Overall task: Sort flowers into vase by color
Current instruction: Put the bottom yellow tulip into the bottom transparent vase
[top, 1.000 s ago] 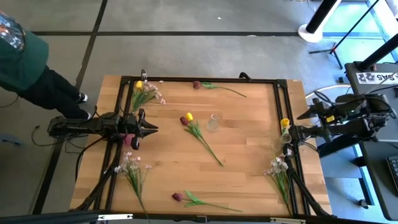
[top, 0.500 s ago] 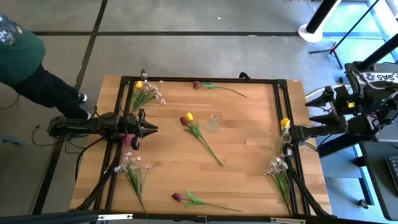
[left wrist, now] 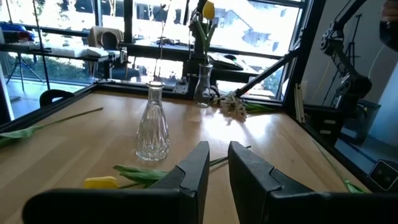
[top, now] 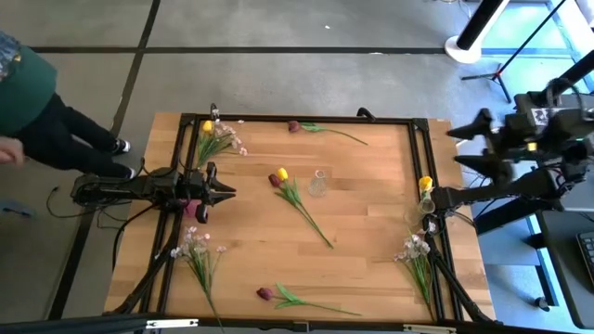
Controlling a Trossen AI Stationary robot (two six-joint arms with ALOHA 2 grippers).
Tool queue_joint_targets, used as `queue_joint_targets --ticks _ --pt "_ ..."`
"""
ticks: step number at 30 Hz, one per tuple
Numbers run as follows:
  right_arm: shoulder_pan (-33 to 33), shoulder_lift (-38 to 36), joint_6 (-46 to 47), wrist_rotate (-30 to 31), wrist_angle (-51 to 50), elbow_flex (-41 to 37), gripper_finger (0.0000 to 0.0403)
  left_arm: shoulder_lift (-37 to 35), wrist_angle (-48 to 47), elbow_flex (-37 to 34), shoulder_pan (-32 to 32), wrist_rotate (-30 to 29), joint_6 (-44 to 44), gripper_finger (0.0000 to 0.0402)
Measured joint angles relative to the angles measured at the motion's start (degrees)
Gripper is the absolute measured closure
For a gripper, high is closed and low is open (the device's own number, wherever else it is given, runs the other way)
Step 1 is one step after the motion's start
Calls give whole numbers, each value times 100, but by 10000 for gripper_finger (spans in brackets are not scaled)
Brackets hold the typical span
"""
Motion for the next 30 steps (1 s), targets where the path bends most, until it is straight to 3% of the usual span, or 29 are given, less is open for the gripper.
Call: queue_joint_targets --ticks 5,11,15,24,27,30 --pt "0 625 -87 227 560 -293 70 -4 2 0 2 0 -2 344" --pt "0 1209 110 896 53 -301 70 -4 2 0 2 -1 -2 344" --pt "0 1267 703 1506 -591 -332 70 -4 2 0 2 -1 -2 344" --pt "0 1273 2506 2583 -526 -941 70 -4 2 0 2 0 -2 344" --pt "0 1375 3079 2618 -383 -1027 70 -4 2 0 1 0 -2 344" --pt "0 1480 3082 2506 -162 -1029 70 -4 1 0 2 -2 -1 344"
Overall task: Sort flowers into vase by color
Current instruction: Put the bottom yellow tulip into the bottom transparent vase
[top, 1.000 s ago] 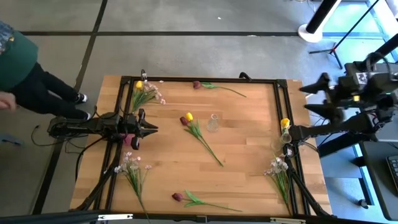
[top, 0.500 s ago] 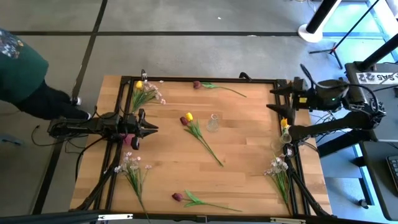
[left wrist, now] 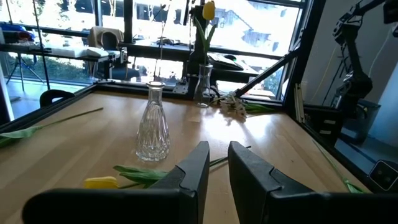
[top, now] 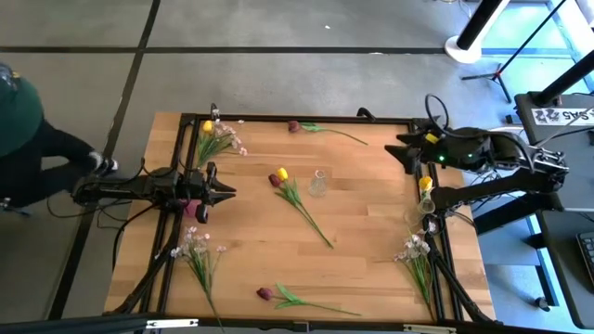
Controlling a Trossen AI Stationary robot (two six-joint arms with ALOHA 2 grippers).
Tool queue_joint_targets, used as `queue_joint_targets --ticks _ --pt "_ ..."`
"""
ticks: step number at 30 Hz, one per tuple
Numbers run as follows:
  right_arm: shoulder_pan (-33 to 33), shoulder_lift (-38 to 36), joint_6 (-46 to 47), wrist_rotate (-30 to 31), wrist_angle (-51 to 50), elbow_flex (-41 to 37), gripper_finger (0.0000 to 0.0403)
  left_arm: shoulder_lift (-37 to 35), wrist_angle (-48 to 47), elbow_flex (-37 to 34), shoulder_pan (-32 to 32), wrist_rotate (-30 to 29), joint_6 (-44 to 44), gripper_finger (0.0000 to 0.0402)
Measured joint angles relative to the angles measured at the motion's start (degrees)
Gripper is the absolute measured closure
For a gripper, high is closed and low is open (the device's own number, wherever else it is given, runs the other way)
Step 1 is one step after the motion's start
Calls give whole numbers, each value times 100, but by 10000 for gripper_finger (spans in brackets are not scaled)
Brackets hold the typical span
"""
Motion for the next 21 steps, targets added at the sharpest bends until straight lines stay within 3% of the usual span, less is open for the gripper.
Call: queue_joint_targets --ticks 6,14,21 --pt "0 287 -244 38 418 150 70 0 1 0 -1 2 -1 344" --pt "0 307 -1351 -436 503 389 70 0 1 0 0 2 -1 344" --pt "0 308 -2105 -384 765 385 70 0 1 0 -2 2 0 344"
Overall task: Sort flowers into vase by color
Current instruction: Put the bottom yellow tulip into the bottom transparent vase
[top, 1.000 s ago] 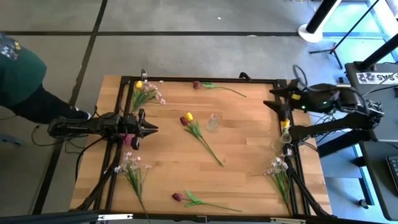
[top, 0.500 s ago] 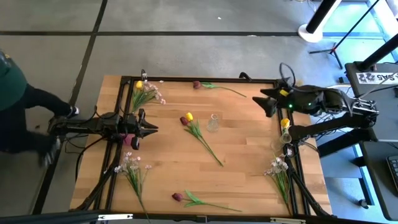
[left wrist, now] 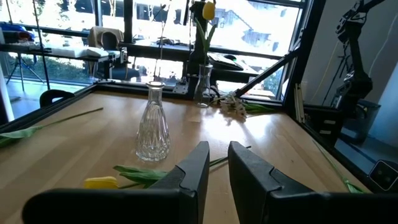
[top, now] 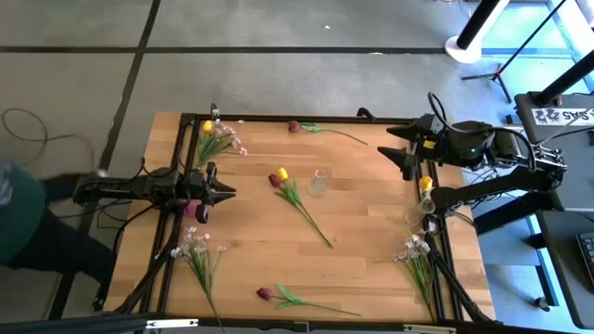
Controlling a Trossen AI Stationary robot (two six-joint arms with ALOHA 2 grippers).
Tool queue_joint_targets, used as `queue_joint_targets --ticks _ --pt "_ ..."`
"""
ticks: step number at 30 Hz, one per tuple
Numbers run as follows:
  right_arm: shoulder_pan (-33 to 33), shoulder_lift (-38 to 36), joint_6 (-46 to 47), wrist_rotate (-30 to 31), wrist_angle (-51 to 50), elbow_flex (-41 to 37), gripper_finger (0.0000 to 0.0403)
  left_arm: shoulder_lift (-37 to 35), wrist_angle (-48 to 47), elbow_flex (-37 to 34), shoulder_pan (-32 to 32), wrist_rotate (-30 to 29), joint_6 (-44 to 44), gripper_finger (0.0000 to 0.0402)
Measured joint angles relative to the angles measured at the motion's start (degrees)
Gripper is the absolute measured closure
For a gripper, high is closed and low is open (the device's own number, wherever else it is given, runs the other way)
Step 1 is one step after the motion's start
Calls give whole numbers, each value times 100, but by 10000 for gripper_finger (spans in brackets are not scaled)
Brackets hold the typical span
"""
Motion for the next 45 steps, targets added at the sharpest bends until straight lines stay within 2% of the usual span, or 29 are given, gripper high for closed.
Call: queue_joint_targets --ticks 4,10,15,18,21,25,33,37,45 --pt "0 -5 -256 -225 47 0 70 0 -1 1 1 0 -1 344" --pt "0 -2 -1232 -994 61 0 70 0 0 0 2 0 -1 344" --pt "0 112 -1237 -1690 38 0 70 1 0 0 1 0 -1 344" --pt "0 207 -1232 -1897 -34 -2 79 0 -2 0 2 0 -1 344" --pt "-67 375 -1199 -1835 -165 -130 98 0 -2 0 2 0 1 344" --pt "-434 852 -909 -1866 193 -649 118 0 -1 0 0 -1 1 344" --pt "-910 1686 -419 -1785 201 -1290 123 0 -1 0 0 0 1 344" --pt "-947 1707 -302 -1472 47 -1256 123 2 -1 0 2 -2 0 344" --pt "-938 1346 -306 -1458 -813 -636 123 2 -2 0 2 0 -1 344"
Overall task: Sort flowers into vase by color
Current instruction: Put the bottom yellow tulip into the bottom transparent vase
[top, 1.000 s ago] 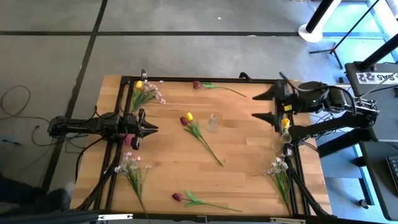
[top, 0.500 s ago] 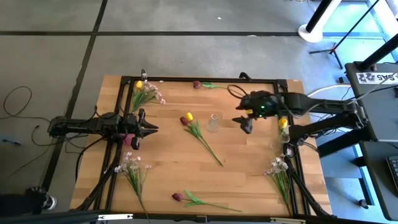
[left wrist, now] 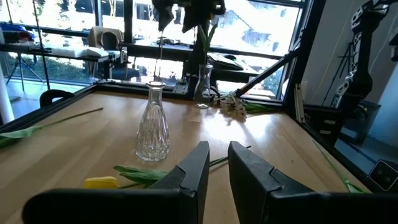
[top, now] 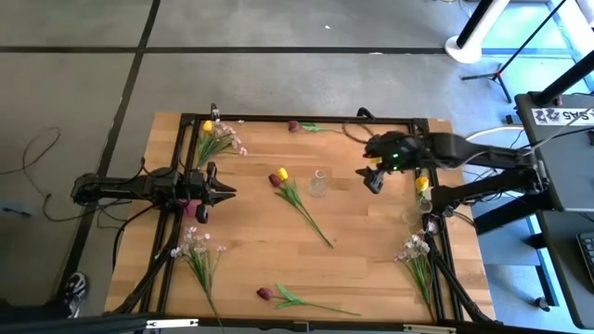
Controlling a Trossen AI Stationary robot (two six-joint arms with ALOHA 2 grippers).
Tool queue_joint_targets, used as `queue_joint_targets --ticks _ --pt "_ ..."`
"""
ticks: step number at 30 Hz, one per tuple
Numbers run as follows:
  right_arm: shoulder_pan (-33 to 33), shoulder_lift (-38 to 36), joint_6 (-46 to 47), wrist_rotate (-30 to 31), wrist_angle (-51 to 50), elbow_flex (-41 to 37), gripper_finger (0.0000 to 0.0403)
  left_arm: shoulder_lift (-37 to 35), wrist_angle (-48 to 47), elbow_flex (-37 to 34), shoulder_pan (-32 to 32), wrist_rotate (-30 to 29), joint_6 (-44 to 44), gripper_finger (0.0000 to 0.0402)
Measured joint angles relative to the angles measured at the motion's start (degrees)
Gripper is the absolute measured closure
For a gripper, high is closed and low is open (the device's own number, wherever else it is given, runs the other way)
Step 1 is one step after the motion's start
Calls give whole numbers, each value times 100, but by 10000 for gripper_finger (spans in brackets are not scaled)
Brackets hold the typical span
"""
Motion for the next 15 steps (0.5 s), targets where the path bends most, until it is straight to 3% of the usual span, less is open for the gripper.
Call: queue_joint_targets --ticks 7,11,15 --pt "-2 -472 28 -100 -278 836 123 1 18 0 -3 -66 55 344" --pt "0 -710 46 -266 -337 1263 123 -2 364 -2 7 -1462 703 344" --pt "2 -921 290 -636 -337 1754 123 -2 542 -2 4 -2255 753 344"
